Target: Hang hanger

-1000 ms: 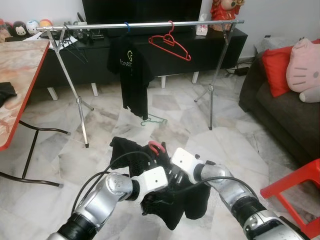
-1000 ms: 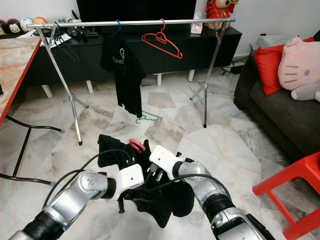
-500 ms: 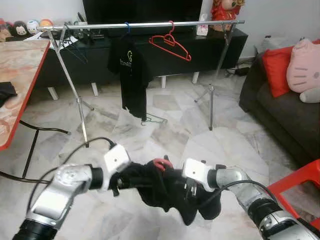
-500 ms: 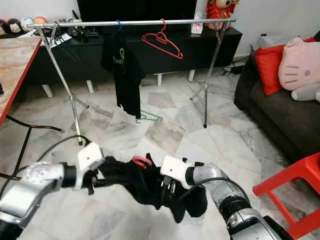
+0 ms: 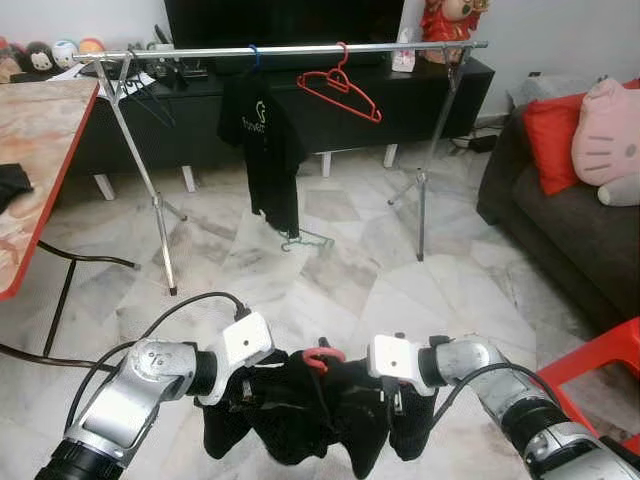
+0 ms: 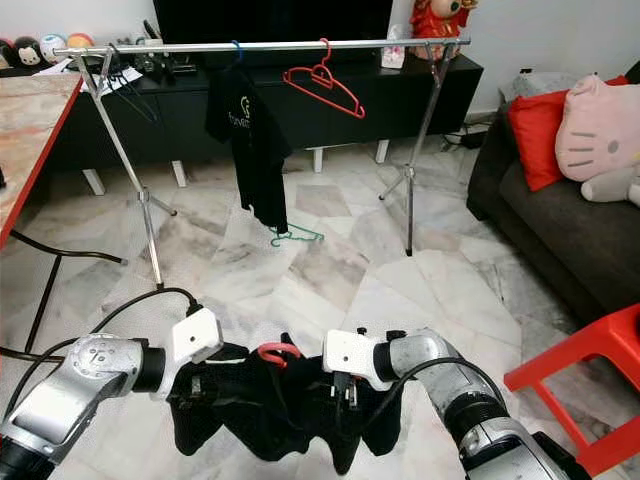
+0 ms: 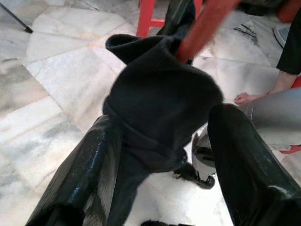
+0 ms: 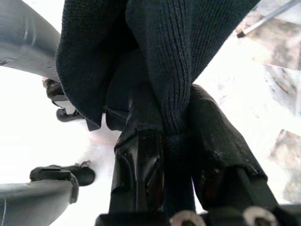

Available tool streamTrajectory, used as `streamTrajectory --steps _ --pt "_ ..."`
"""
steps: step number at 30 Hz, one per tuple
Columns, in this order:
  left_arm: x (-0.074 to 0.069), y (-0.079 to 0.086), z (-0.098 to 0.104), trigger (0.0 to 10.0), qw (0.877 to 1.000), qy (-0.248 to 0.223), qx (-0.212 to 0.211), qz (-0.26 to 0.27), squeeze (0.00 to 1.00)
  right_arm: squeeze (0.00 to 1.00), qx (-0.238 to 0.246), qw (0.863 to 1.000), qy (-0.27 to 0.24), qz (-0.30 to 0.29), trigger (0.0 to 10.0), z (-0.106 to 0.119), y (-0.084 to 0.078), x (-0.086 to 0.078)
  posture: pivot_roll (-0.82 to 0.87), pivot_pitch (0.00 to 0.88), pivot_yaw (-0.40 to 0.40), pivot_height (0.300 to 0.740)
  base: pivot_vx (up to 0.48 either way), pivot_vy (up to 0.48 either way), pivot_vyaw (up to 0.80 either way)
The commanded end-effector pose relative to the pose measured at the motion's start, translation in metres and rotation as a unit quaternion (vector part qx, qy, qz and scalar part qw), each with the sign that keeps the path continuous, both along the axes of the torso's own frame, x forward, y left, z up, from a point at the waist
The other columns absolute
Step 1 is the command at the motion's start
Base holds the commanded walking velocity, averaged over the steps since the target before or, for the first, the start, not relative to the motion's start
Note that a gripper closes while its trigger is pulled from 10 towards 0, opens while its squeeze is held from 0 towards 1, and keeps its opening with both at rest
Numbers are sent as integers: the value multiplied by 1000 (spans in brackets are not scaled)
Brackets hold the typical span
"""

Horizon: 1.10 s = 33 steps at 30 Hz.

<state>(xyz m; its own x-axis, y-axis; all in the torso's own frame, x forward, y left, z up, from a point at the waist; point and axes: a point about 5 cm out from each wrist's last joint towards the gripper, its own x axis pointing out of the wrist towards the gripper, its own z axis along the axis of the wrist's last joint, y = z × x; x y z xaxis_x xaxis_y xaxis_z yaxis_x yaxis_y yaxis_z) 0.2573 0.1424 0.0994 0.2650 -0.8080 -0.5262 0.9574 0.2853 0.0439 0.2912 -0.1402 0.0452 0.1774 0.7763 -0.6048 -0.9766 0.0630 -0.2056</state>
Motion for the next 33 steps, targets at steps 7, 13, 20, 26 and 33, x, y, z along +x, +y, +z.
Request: streamTrajectory --steps 7,13,20,26,33 --pt "3 -13 -13 10000 1000 5 6 -11 0 0 31 999 -23 19 0 14 4 4 -33 0 -85 740 0 0 0" --pt "1 -26 -18 10000 1000 15 -5 -27 0 0 43 998 -29 24 0 19 8 6 -37 0 -86 740 0 0 0" --pt "0 -32 -24 8784 999 18 -4 -38 0 0 55 998 -30 26 0 22 12 7 -39 0 -85 740 0 0 0" --pt "2 -33 -27 0 999 16 2 -37 0 0 62 997 -32 20 0 25 11 9 -42 0 -84 740 0 0 0" --pt "4 -35 -27 0 999 12 -4 -33 0 0 64 997 -33 15 0 27 10 11 -44 0 -87 740 0 0 0"
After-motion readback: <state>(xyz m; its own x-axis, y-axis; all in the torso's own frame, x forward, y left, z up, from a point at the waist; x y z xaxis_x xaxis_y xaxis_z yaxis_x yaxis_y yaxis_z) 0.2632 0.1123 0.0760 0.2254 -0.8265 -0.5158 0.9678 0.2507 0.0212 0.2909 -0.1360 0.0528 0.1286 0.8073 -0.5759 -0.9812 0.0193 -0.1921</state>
